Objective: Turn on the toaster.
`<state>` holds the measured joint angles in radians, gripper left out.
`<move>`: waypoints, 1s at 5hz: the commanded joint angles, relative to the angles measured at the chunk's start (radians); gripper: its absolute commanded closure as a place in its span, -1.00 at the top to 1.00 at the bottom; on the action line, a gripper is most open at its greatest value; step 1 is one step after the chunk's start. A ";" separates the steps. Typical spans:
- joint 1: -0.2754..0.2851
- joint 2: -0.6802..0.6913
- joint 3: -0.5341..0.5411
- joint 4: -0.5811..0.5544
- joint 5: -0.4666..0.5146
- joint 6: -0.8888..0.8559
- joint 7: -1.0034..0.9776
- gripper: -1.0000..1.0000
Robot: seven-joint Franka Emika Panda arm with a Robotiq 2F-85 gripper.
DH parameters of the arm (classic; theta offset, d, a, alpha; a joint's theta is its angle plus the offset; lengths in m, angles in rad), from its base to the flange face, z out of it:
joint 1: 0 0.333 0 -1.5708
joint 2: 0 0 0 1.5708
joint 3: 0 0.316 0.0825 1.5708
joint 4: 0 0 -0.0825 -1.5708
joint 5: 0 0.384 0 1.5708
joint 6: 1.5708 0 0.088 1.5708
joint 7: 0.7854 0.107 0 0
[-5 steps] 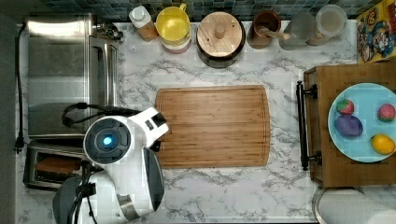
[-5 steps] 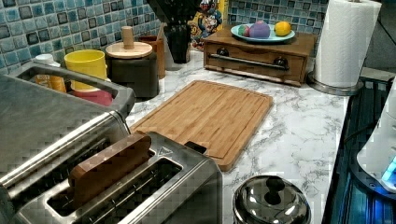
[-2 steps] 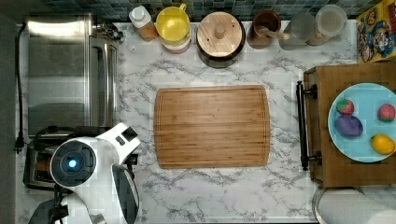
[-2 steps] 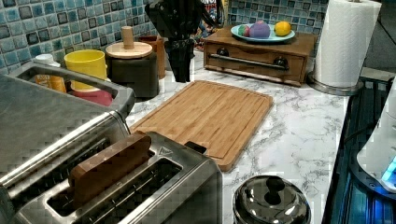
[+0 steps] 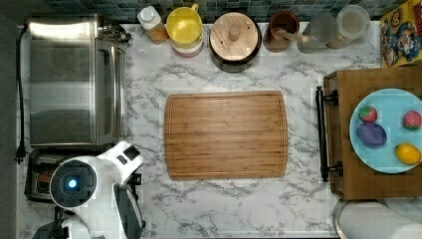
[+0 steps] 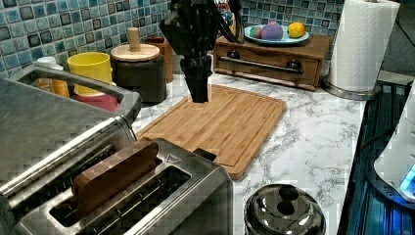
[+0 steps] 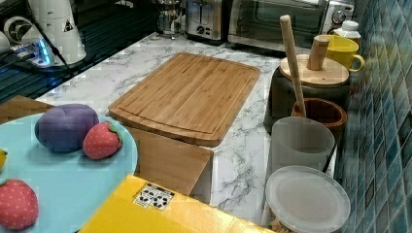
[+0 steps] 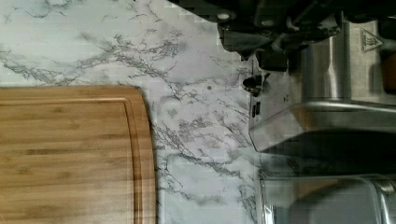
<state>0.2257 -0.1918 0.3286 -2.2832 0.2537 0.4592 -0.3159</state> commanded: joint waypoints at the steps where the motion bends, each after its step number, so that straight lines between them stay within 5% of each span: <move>1: 0.113 -0.072 0.009 -0.129 0.115 0.100 -0.113 -1.00; 2: 0.101 -0.105 0.023 -0.170 0.176 0.168 -0.142 -1.00; 3: 0.166 -0.109 -0.037 -0.197 0.195 0.223 -0.154 -1.00; 5: 0.059 -0.034 0.076 -0.170 0.106 0.273 -0.032 -1.00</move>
<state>0.3345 -0.2507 0.3601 -2.4746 0.4180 0.6709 -0.4006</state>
